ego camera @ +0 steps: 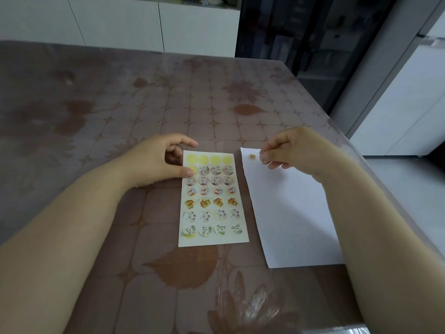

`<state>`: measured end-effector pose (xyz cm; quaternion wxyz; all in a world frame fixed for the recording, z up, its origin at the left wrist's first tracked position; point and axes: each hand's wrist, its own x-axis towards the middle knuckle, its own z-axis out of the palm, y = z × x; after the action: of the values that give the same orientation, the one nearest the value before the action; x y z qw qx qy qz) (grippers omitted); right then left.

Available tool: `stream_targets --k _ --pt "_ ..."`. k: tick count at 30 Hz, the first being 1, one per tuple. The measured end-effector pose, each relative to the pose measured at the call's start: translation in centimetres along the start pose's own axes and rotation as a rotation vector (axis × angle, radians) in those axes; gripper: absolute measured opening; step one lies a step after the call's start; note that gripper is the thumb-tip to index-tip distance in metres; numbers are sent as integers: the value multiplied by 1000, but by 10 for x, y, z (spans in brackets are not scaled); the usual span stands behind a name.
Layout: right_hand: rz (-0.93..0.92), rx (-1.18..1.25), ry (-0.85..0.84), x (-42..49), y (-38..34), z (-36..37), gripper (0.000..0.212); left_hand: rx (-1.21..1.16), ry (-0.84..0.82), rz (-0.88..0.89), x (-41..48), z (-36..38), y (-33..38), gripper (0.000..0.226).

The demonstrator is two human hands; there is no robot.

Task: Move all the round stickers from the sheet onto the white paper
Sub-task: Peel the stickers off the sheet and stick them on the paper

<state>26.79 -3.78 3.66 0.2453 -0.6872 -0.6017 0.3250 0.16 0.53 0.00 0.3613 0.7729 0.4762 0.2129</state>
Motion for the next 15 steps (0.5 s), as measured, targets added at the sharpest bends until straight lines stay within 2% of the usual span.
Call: stream_targets --k 15 --pt "78 45 -49 3 0 13 6 16 13 15 0 0 2 41"
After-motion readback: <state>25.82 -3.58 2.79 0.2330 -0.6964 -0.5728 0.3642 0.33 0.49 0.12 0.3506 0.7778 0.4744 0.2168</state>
